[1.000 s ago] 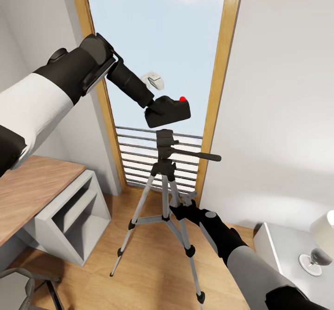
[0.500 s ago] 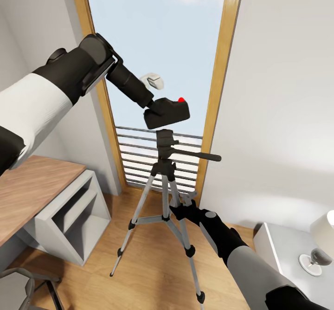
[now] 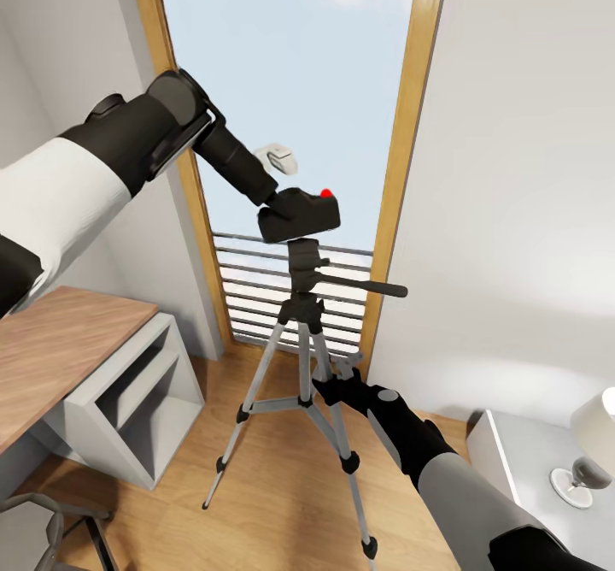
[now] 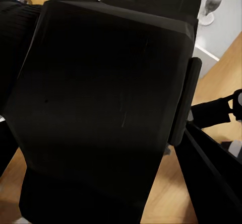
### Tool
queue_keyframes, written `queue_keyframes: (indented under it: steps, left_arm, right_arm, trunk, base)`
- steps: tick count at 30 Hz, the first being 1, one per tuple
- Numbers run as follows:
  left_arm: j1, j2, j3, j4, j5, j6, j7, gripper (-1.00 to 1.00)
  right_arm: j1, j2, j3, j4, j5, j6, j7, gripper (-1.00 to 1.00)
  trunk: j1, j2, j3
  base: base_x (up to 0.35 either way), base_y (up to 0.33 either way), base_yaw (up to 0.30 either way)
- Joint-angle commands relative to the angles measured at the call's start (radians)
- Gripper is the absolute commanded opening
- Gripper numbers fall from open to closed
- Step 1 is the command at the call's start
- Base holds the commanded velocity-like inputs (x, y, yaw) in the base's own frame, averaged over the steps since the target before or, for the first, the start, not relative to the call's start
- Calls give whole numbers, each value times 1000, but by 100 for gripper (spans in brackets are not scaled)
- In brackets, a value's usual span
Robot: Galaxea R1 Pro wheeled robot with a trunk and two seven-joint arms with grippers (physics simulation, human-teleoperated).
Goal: Attach the digital camera to the camera tripod in the bedroom.
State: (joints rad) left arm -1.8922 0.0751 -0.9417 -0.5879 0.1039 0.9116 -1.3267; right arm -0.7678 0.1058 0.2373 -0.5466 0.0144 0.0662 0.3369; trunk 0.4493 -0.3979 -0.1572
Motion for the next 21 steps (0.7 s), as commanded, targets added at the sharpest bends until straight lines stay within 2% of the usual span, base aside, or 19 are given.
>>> queue_keyframes:
  steps: [1,8,17,21]
  left_arm:
    - [-2,3,-14,-1,12,10,2,-100]
    - [-2,20,-22,-5,18,9,-7,-100]
    - [-2,52,-28,-23,18,9,-64,-100]
    - [-2,56,-26,-25,18,9,-70,-100]
  right_arm:
    - [-1,0,-1,-1,4,6,-2,-100]
    - [-1,0,0,0,4,6,-17,-100]
    - [-1,0,0,3,4,6,-21,-100]
    - [-1,0,0,3,5,6,-21,-100]
  trunk:
    - [1,-2,-2]
    - [1,-2,-2]
    - [1,-2,-2]
    - [1,-2,-2]
  base:
    - [0,0,0]
    - [0,0,0]
    - [0,0,0]
    - [0,0,0]
